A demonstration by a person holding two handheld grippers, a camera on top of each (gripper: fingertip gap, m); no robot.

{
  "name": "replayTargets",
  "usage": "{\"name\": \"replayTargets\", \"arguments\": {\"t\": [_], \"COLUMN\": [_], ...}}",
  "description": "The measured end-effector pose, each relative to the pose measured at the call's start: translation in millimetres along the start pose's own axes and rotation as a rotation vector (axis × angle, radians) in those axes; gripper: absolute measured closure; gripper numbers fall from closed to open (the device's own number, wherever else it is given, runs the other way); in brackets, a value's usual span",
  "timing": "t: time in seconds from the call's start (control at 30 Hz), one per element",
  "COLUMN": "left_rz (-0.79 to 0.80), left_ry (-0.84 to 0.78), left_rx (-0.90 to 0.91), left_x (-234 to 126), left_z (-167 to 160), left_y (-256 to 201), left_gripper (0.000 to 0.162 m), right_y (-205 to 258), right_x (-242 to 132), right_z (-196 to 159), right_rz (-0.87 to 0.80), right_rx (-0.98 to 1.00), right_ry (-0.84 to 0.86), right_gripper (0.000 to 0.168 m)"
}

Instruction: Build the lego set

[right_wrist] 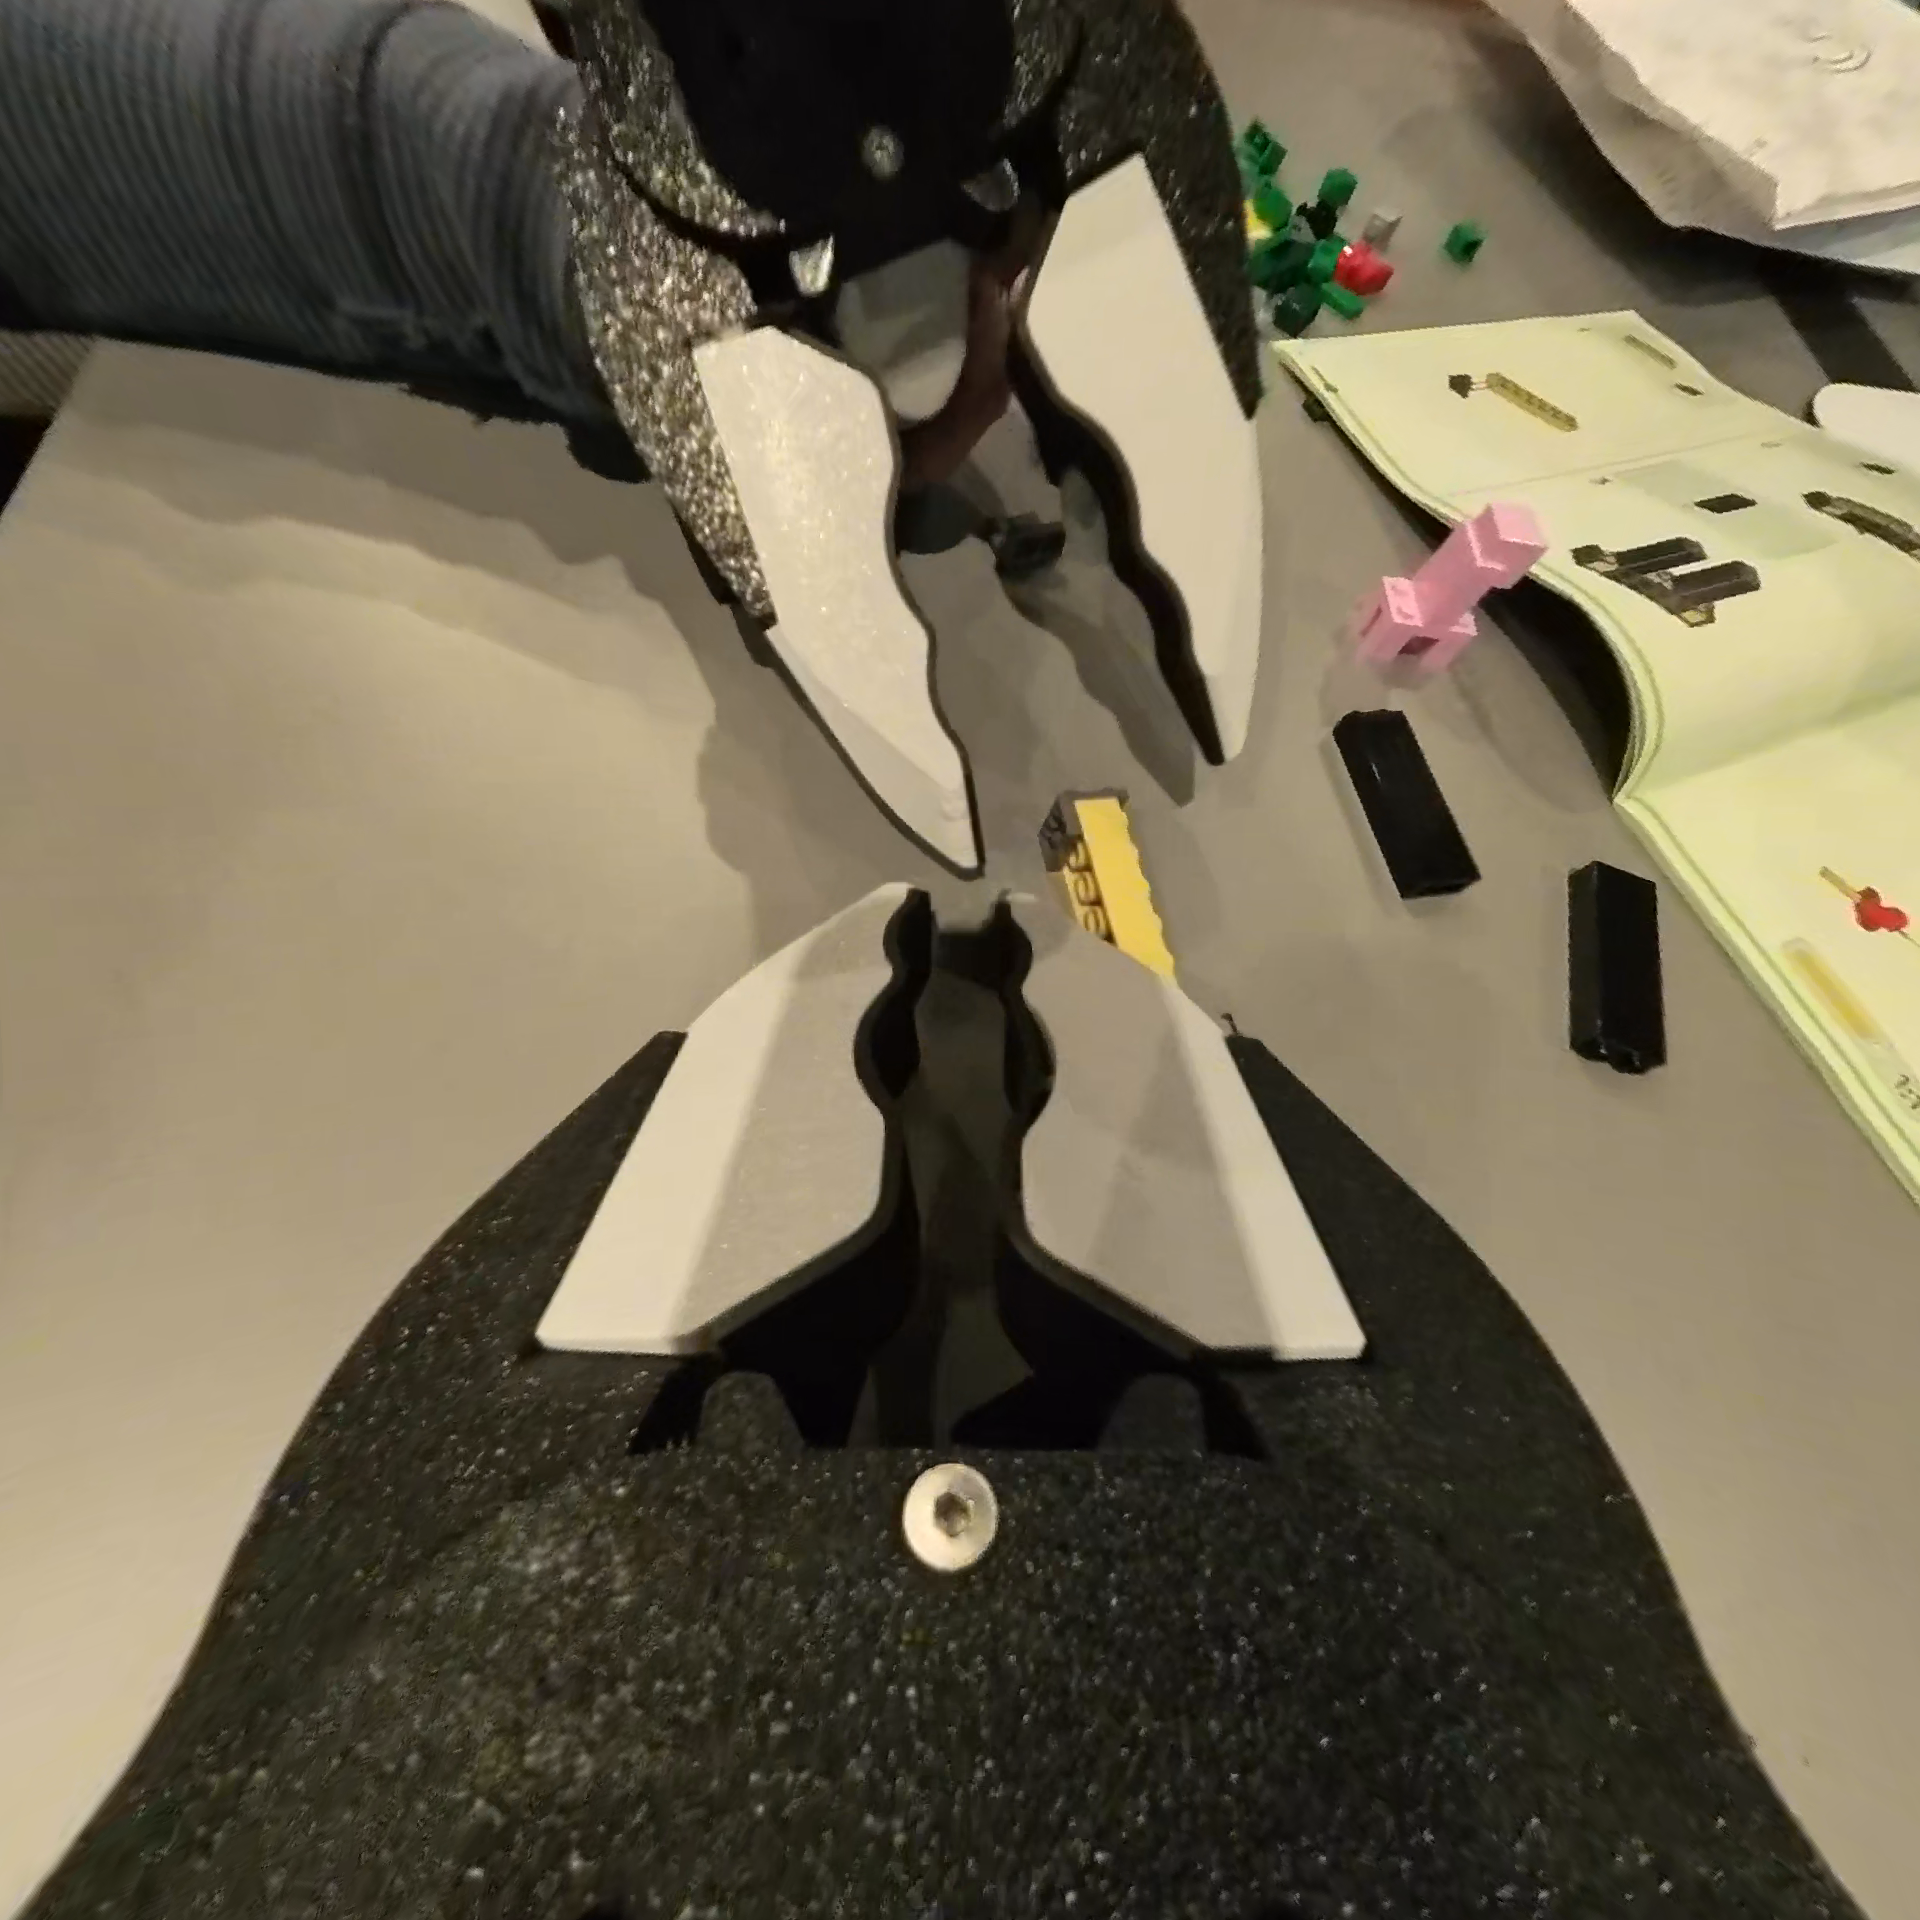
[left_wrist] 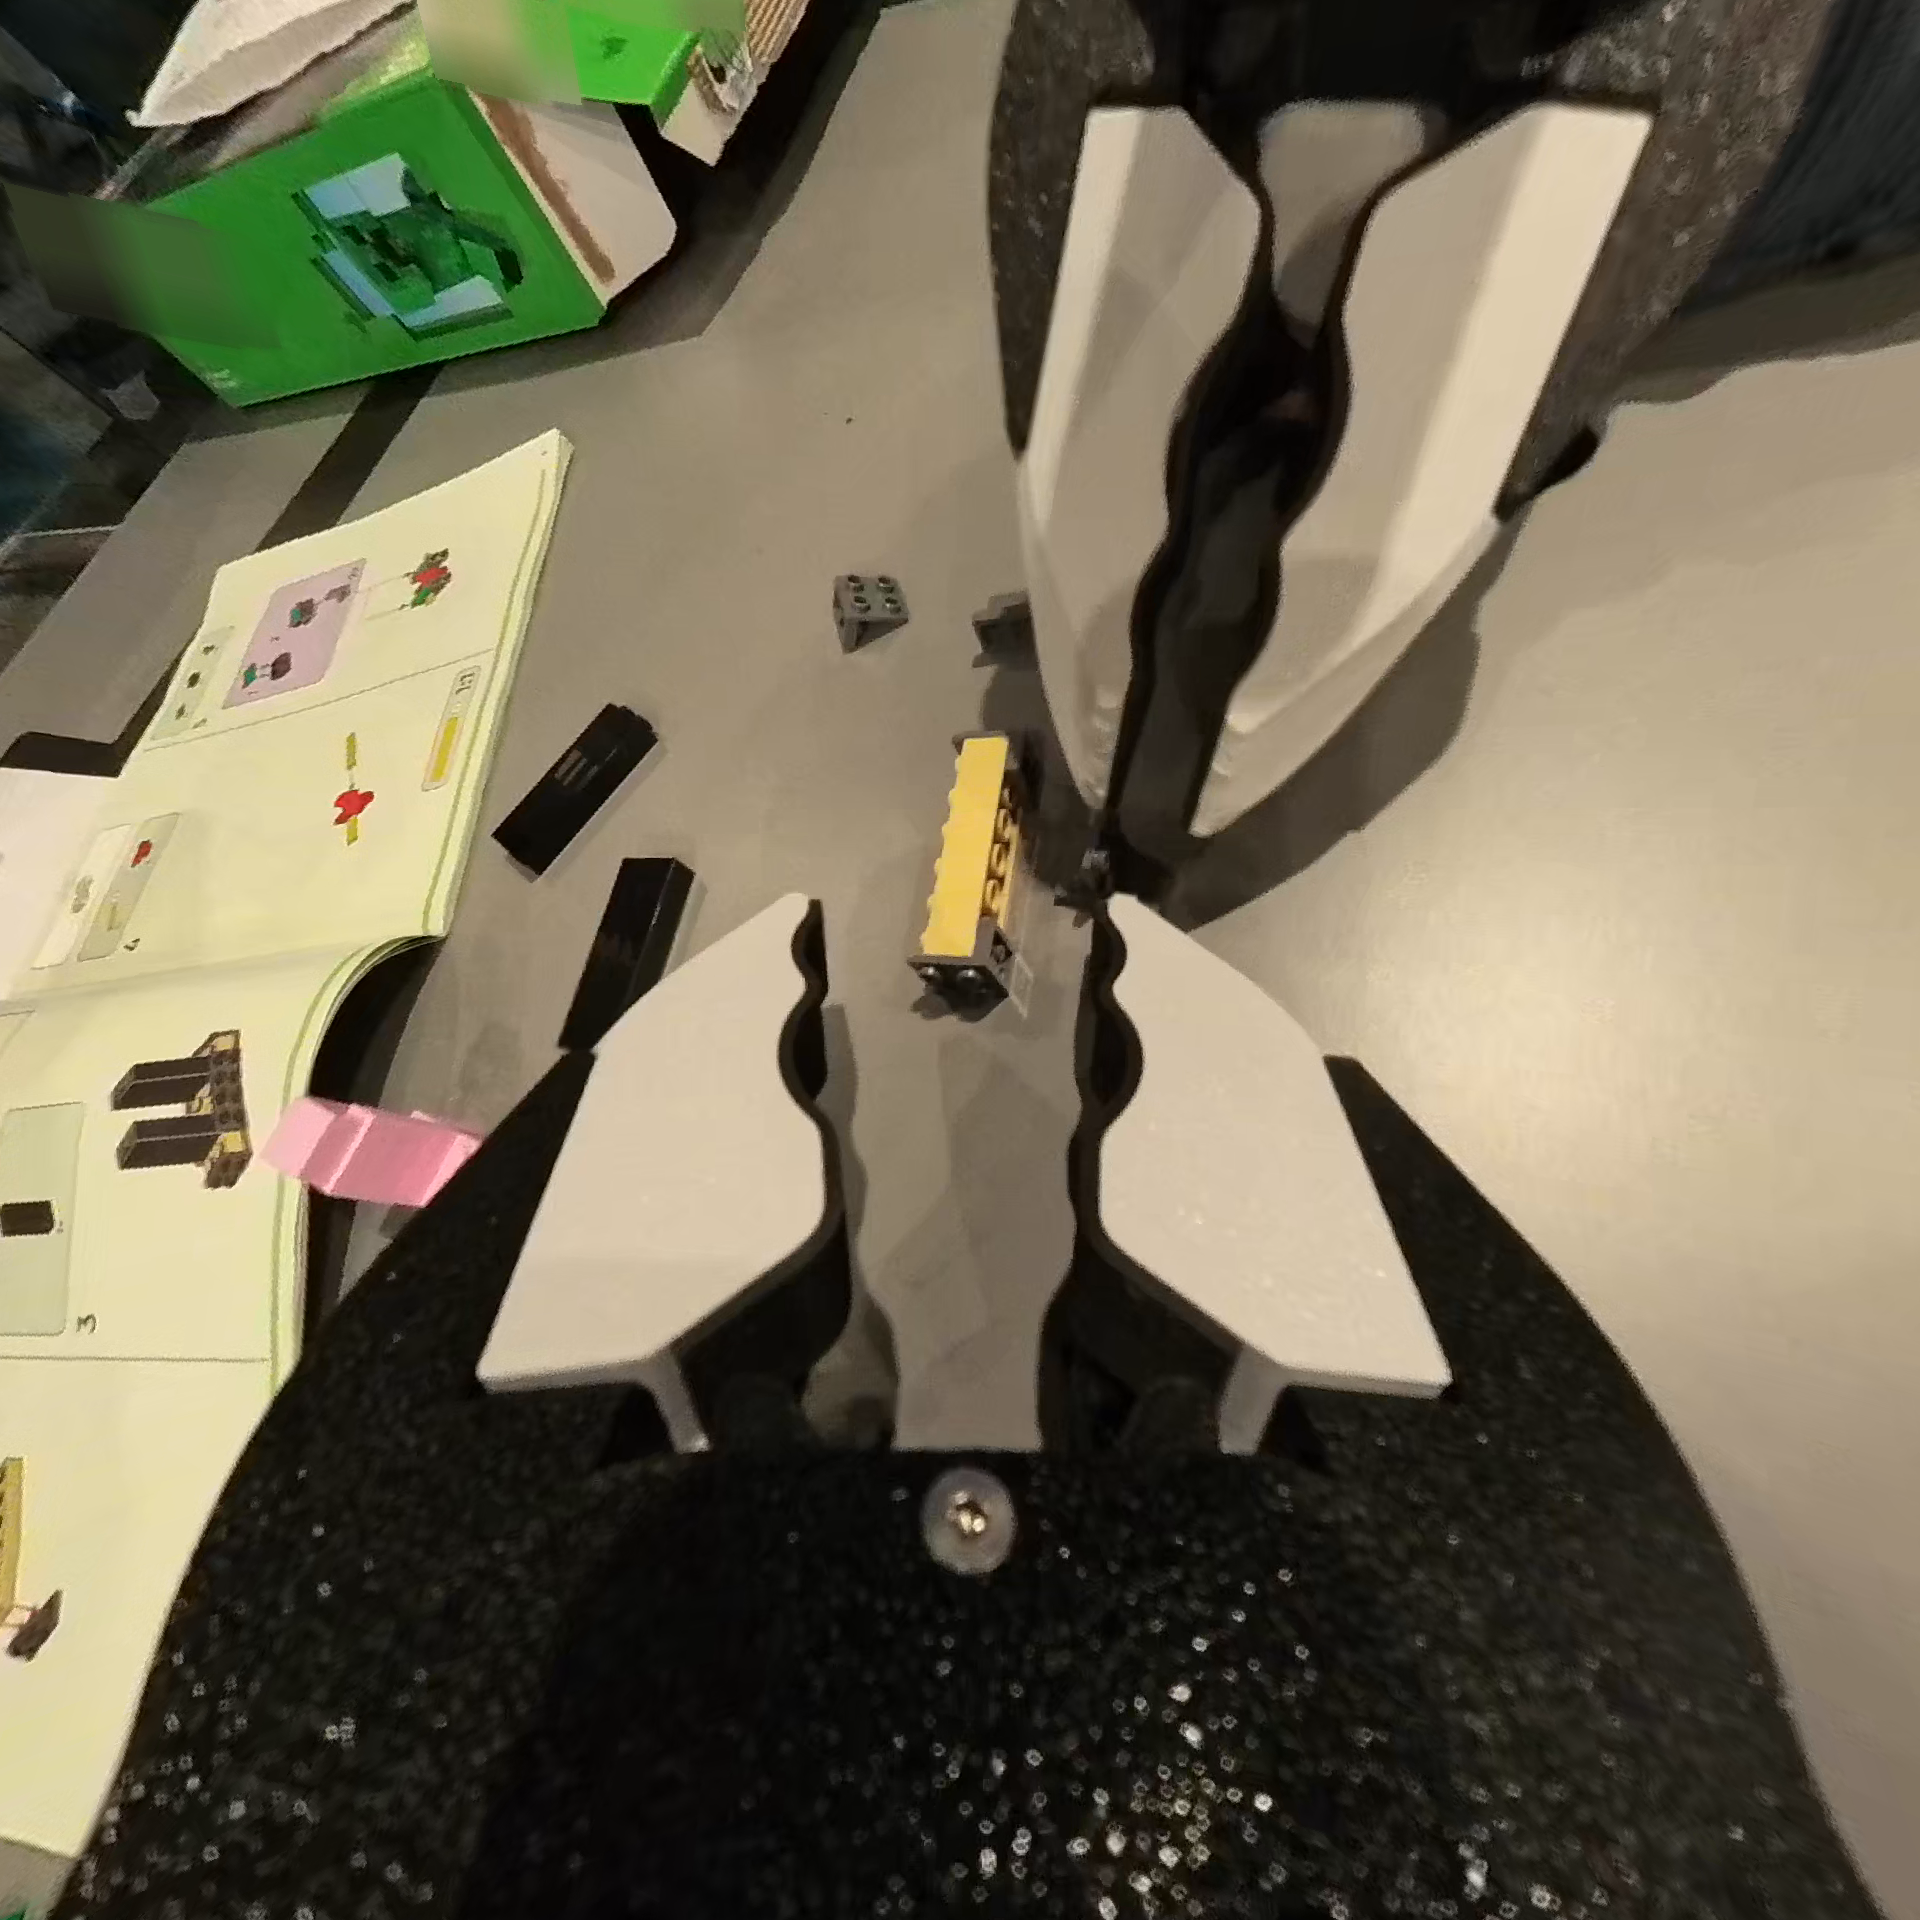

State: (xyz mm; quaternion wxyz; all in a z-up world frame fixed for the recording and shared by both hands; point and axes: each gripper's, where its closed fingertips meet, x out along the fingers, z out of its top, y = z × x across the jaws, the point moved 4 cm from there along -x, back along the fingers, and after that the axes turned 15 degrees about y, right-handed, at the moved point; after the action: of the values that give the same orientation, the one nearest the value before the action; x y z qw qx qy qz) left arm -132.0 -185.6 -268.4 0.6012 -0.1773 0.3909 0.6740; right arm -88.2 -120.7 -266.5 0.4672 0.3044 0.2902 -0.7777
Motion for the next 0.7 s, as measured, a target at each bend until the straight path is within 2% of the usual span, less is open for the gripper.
{"name": "replayTargets", "arguments": {"t": [0.7], "left_rz": [0.041], "left_ry": [-0.034], "left_rx": [-0.056], "left_x": [-5.8], "left_z": [-0.2], "left_y": [9.5], "left_gripper": [0.112], "right_y": [-1.0], "right_x": [-1.6], "right_z": [1.0], "right_rz": [0.005], "right_rx": [0.013], "right_ry": [-0.021], "right_gripper": [0.153]}}
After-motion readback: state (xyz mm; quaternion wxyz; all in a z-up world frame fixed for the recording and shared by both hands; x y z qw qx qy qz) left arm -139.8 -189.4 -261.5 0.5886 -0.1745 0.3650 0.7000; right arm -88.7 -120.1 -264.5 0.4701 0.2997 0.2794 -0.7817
